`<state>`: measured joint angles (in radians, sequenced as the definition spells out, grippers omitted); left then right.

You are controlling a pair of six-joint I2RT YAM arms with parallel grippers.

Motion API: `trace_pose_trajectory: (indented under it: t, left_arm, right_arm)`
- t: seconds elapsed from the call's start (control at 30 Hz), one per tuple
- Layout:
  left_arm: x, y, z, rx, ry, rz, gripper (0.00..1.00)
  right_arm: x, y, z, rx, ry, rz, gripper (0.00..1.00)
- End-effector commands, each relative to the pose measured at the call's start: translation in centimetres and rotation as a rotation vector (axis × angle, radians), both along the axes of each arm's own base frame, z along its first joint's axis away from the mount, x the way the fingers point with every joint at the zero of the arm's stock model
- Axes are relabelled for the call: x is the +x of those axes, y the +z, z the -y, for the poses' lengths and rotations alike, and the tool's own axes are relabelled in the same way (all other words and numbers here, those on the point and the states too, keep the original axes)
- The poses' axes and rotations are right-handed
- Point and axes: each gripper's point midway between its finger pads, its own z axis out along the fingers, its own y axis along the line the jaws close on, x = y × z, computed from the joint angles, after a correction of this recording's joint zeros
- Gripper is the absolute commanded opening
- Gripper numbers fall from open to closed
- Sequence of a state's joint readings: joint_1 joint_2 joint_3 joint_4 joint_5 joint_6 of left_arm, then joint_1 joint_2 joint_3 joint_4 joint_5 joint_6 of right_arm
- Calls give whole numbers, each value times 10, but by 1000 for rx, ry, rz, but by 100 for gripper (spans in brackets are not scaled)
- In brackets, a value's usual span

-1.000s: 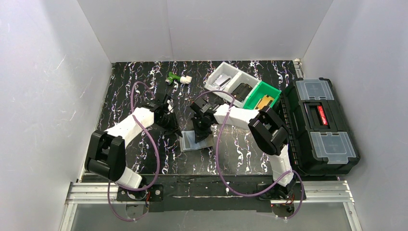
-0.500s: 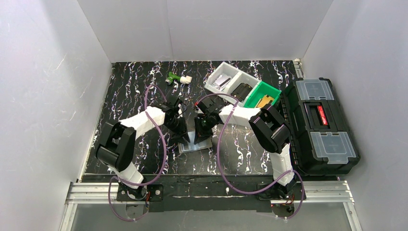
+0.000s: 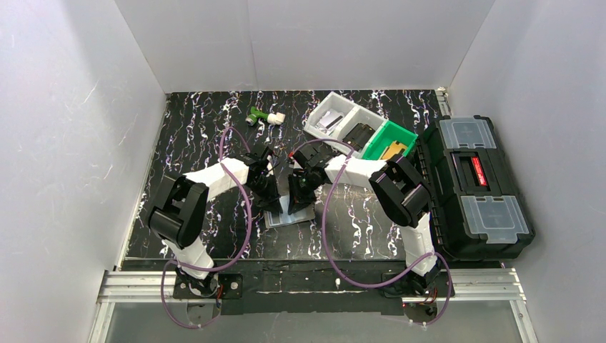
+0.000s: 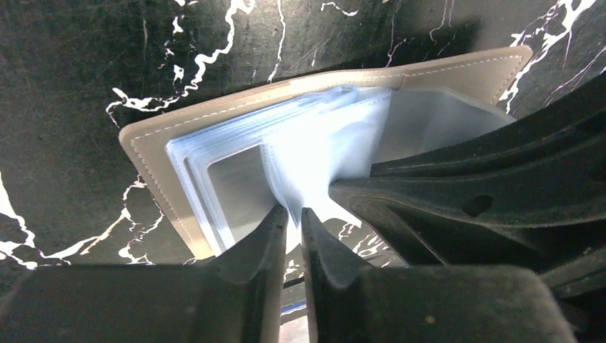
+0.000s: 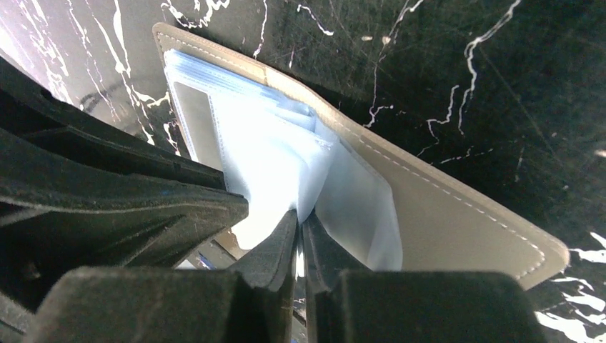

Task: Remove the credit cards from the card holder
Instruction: Remove the credit card from the card holder.

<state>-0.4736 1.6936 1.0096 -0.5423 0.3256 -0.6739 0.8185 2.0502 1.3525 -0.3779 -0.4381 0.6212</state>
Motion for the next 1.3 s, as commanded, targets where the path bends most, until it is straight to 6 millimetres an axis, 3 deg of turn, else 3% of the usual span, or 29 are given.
trace_pose_trajectory:
  t: [0.0,0.1,0.33,0.6,0.7,1.0,1.27]
  left_arm:
    - [5,0,1,9,0,19,10]
    - [7,3,1,7,2,31,1]
    - [8,11,0,9,6,51,0]
    - [9,20,1,2,3,66,0]
    - [10,22,2,-5,1,70,0]
    - [11,31,5,-24,-3,81,0]
    - [12,40,11,-39,-24,105,0]
  right_arm:
    - [2,4,6,-53,14,24,16]
    - [6,16,5,-44,11,38,27]
    - [13,45,4,-41,-3,81,45]
    - [16,55,27,-126,-41,154,51]
    - [14,46,36,-164,-42,155,47]
    - [10,15,48,-237,-53,129,19]
    - [7,-2,58,-286,-66,116,10]
